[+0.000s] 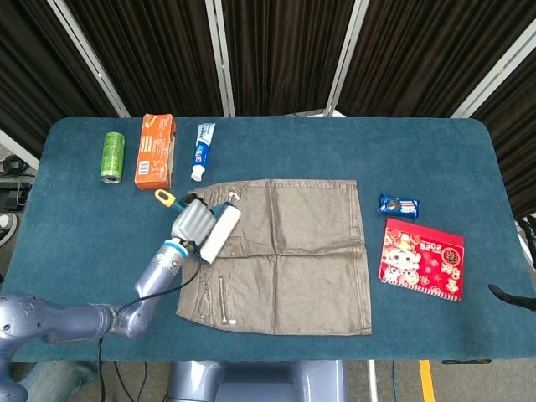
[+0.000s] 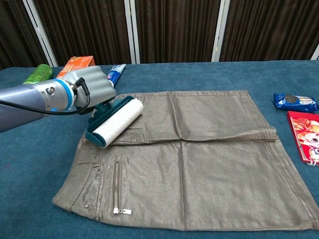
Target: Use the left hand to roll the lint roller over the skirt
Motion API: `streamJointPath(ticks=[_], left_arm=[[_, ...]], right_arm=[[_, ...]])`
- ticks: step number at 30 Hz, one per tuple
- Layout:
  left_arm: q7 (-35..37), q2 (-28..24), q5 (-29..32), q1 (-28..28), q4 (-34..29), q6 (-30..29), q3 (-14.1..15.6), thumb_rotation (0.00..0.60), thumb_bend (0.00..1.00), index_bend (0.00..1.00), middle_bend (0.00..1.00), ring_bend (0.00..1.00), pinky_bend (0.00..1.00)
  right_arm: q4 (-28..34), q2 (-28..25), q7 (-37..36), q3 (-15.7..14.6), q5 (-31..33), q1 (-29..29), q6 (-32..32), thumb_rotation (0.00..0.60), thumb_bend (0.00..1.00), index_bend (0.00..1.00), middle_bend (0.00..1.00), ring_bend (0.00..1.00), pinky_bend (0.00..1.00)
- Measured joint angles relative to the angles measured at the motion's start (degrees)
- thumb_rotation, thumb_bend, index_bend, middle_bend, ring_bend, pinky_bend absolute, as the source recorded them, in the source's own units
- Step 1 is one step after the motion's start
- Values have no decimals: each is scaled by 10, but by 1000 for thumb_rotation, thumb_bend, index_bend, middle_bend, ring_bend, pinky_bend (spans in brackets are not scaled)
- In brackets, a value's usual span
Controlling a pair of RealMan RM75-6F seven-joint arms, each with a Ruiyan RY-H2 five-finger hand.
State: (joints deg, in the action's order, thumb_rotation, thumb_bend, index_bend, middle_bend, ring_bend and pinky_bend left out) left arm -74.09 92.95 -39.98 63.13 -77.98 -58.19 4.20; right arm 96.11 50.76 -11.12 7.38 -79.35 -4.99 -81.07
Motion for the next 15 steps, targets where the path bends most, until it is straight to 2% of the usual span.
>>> streamJointPath(ticks=[8, 15], left_arm=[[22, -11, -9, -15, 25, 7, 2, 600, 791, 612, 446, 389, 439], [1, 6, -11, -4, 18, 8, -8, 600, 791, 616, 450, 394, 441]], right_arm=[[1, 2, 4, 0, 0, -2, 2, 600, 0, 0, 0, 0, 0], [-1, 0, -5, 2, 3, -1, 1, 600, 0, 0, 0, 0, 0]])
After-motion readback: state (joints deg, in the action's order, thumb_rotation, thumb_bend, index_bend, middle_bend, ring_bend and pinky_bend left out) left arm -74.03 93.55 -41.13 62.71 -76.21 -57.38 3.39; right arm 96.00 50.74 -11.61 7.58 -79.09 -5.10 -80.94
